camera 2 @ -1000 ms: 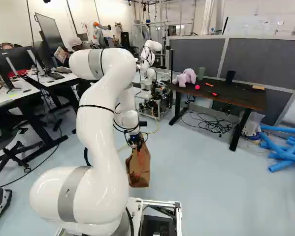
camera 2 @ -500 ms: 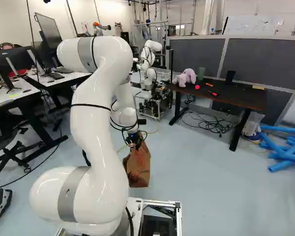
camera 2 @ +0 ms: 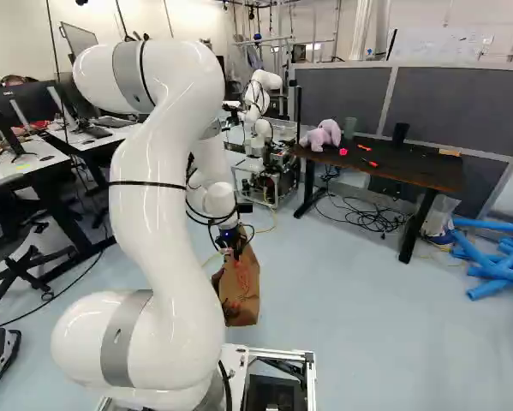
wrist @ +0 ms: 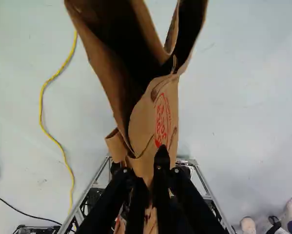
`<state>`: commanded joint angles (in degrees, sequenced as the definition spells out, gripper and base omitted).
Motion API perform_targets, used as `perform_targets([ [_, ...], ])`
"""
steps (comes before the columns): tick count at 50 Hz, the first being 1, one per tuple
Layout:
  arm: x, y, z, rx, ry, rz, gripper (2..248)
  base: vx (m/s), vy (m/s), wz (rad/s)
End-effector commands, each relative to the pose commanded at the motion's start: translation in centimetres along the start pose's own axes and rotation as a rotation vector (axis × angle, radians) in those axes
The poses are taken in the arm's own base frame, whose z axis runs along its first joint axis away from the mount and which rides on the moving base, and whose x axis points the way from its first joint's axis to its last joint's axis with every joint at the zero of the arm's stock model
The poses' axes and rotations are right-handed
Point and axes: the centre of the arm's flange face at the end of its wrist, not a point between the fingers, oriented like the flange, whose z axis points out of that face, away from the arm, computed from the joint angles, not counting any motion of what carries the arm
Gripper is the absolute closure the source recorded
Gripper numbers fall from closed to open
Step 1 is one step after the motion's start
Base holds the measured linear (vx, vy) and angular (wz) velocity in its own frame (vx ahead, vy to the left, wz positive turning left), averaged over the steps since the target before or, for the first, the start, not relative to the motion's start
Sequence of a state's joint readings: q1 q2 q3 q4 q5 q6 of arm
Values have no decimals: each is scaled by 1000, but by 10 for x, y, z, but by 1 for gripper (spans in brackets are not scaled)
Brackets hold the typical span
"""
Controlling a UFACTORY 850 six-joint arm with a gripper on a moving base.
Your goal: Pick up the bag on the ground and place it on the table
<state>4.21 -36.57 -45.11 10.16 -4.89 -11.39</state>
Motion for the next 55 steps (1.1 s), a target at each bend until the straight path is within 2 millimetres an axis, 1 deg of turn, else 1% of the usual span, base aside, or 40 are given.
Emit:
perform_targets([
  [55,-20,-3,-82,25,4,-1,229,0,0,0],
])
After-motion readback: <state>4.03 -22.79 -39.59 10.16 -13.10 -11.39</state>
